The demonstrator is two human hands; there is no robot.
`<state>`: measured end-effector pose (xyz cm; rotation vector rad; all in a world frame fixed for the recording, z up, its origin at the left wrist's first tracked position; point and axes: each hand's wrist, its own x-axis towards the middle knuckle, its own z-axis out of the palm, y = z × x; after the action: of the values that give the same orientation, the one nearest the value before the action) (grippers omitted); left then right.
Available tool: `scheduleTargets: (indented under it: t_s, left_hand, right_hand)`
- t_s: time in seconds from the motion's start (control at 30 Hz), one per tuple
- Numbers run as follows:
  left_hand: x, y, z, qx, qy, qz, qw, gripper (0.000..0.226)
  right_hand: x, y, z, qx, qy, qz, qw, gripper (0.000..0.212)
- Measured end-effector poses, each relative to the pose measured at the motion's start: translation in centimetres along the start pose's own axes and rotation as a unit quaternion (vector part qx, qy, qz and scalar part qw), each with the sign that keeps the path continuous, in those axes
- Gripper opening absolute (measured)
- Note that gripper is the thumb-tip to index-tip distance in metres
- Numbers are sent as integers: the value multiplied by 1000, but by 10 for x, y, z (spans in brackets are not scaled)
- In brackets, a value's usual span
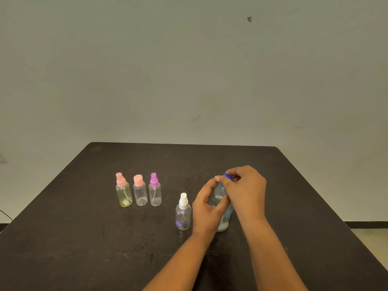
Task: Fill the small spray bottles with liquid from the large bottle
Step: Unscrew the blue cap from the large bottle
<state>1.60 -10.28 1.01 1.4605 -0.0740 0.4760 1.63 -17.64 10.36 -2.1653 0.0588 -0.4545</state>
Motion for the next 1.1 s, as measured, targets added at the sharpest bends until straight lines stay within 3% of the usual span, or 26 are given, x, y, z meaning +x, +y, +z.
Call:
scheduleTargets:
  t_s: [0.17,0.27,0.5,0.7,1.1]
  left_hand:
    - [0,0,-1,-16,-15,4,1000,44]
    - [0,0,-2,-22,-17,2,1000,43]
    - [-1,4,-1,-7,-4,15,1000,42]
    - [-1,7,1,3,-1,23,1000,40]
    - [1,1,1,53,11,26,998,47]
  right_hand:
    - [1,-2,-6,18,-50,5,999,30]
    - [-1,-3,-5,20,-24,-3,1000,38]
    - [-7,1,3,21,31,8,999,17]
    - [-2,-1,-7,49,14,-5,999,17]
    - [6,31,-22,62,58,19,996,17]
